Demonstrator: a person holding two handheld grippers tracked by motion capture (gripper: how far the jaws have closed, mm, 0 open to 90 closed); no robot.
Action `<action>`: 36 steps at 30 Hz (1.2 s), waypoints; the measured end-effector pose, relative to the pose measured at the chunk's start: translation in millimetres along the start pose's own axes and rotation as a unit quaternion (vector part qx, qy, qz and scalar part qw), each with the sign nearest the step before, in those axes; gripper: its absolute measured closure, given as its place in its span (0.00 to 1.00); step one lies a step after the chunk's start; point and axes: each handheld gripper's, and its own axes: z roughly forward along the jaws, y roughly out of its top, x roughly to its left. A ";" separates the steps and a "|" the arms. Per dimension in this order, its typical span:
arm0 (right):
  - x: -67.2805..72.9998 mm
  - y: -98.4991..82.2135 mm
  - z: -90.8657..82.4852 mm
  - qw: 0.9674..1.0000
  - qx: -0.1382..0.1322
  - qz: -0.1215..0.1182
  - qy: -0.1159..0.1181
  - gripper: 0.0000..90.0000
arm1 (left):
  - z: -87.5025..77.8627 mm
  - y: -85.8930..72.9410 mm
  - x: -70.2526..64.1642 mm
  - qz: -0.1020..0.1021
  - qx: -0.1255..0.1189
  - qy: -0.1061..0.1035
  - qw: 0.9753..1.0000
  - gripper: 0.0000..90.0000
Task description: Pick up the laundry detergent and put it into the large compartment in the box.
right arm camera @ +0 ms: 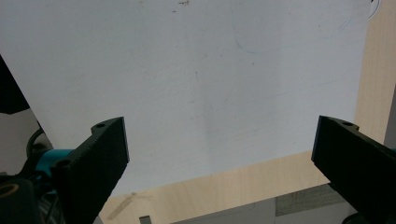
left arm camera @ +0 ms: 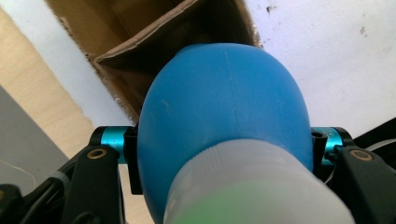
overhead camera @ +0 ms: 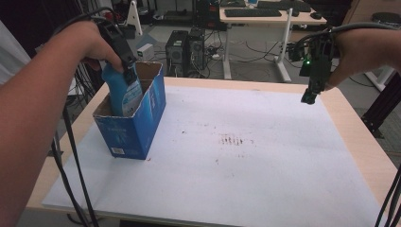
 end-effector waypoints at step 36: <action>-1.7 9.9 10.8 1.000 0.005 -0.007 0.008 0.03 | 72.1 -2.8 4.7 0.142 0.030 -0.010 0.989 0.43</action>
